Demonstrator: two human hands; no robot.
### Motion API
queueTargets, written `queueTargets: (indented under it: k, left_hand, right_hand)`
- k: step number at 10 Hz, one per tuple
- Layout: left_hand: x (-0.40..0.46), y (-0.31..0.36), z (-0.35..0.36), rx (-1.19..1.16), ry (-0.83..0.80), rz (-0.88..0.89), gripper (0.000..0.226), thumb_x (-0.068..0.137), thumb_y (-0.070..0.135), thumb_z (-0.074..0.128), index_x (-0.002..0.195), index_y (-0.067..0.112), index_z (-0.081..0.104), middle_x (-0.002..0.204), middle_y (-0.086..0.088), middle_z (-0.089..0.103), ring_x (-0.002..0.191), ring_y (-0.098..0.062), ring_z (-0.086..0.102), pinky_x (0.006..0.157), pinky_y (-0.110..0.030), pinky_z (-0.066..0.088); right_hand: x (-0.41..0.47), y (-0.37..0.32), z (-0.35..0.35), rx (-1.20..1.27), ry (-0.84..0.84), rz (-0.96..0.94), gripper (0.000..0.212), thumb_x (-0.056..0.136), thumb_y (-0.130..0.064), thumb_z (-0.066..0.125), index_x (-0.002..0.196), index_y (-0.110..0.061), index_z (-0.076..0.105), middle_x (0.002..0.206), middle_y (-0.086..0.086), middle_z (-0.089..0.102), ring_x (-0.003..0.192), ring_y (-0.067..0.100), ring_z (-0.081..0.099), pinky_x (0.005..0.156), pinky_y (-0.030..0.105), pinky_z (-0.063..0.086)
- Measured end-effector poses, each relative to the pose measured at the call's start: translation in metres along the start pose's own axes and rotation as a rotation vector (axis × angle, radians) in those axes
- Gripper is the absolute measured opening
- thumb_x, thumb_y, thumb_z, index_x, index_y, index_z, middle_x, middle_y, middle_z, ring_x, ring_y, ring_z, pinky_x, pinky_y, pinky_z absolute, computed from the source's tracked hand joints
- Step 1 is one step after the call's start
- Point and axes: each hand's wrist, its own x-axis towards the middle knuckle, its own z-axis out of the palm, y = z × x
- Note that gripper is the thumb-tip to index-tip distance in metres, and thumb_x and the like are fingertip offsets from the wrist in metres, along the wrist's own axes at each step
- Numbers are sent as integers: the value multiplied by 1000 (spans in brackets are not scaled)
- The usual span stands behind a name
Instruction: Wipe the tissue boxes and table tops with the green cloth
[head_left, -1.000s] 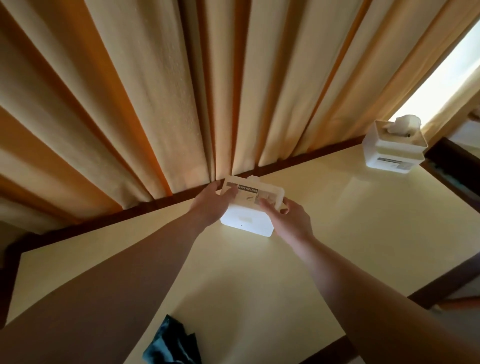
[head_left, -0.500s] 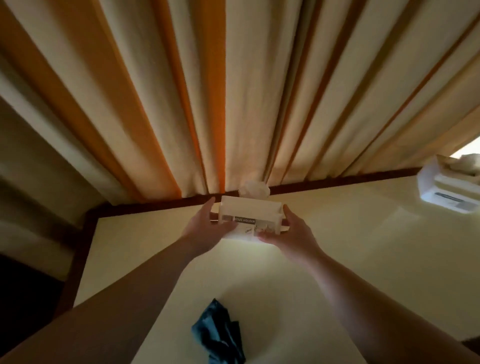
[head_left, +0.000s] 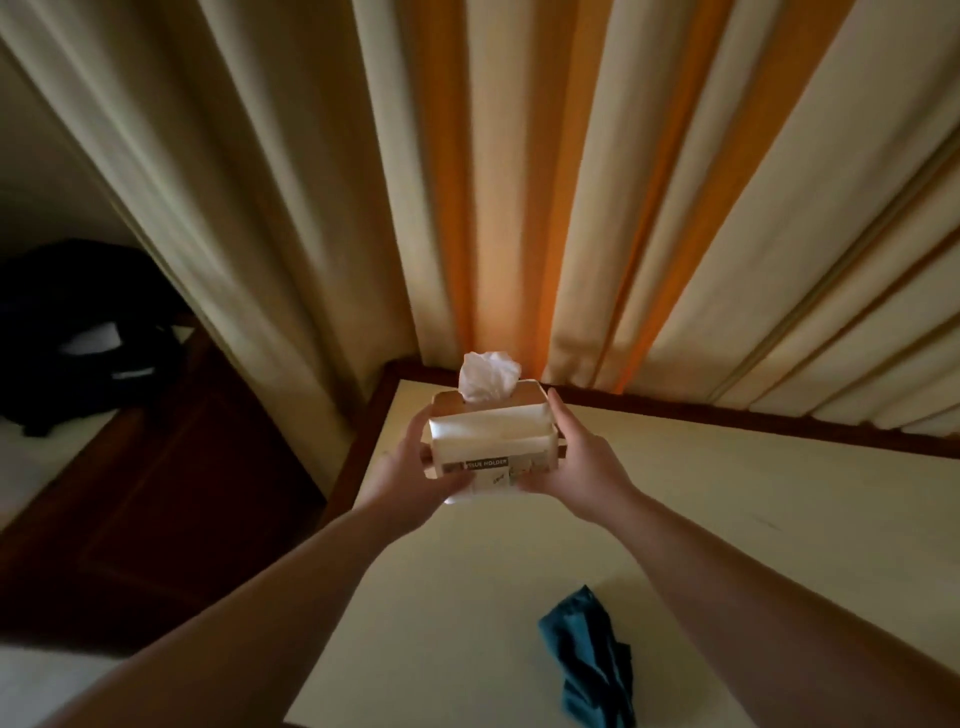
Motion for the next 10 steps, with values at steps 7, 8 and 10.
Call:
queueTargets:
  k: [7, 8, 10]
  left_hand:
    - [-2, -60, -9, 106, 37, 29, 120, 88, 40, 77, 153, 51, -24, 162, 13, 36, 130, -17, 57, 88, -11, 40]
    - [-6, -58, -9, 117, 5, 10, 117, 91, 36, 76, 157, 44, -21, 165, 10, 33, 139, -18, 50, 96, -16, 36]
    - [-26, -77, -8, 195, 108, -72, 106, 91, 37, 75, 164, 28, -1, 165, -1, 33, 147, -23, 41, 114, -43, 42]
  right_hand:
    - [86, -6, 75, -300, -10, -52, 112, 90, -24, 79, 153, -56, -8, 141, 0, 61, 107, 24, 66, 89, 42, 57]
    - [80, -3, 74, -331, -44, -32, 108, 93, -23, 74, 156, -53, -9, 149, 2, 55, 117, 26, 64, 93, 39, 54]
    - [31, 16, 56, -274, 82, 123, 100, 91, -42, 76, 165, -30, 11, 161, 2, 40, 144, 24, 42, 113, 41, 44]
